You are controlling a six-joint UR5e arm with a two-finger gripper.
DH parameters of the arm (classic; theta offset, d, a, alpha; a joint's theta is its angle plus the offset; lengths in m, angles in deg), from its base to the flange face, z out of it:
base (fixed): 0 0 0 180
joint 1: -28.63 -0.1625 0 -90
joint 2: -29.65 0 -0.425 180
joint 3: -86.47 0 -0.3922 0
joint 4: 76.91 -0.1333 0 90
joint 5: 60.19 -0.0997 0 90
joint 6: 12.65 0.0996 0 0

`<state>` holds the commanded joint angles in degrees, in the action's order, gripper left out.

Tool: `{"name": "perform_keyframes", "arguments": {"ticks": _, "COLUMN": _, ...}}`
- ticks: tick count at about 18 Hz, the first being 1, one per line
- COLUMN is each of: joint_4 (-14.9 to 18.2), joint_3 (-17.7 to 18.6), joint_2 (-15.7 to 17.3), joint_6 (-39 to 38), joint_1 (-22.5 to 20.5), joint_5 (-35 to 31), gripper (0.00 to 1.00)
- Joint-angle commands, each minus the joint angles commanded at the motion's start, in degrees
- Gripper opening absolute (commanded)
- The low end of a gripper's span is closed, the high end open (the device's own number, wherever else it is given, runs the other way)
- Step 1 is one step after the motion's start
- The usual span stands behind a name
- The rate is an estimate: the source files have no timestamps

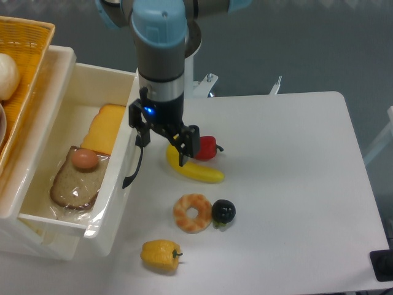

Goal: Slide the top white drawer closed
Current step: 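Raise the gripper away from the banana and red pepper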

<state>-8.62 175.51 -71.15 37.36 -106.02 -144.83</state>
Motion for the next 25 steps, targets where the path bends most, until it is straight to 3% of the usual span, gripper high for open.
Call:
{"name": "perform_keyframes", "arguments": {"ticks": 9, "joint_4": -1.23, "joint_3": -0.71, "joint_2": -4.57, "joint_6": -3.33, "joint_1": -1.58, "joint_5": -0.7, "gripper": 1.0}}
{"name": "perform_keyframes", "arguments": {"ticks": 14, "joint_4": -1.93, "joint_3": -0.71, "joint_2": -7.74, "joint_6": -6.15, "joint_1": -1.76, "joint_5": -5.18, "gripper": 1.0}}
{"name": "perform_keyframes", "arguments": {"ticks": 25, "joint_4": -1.93, "joint_3": -0.36, "joint_2": -10.29, "joint_6": -16.77, "joint_1": -1.5, "joint_5": -5.8, "gripper": 1.0}}
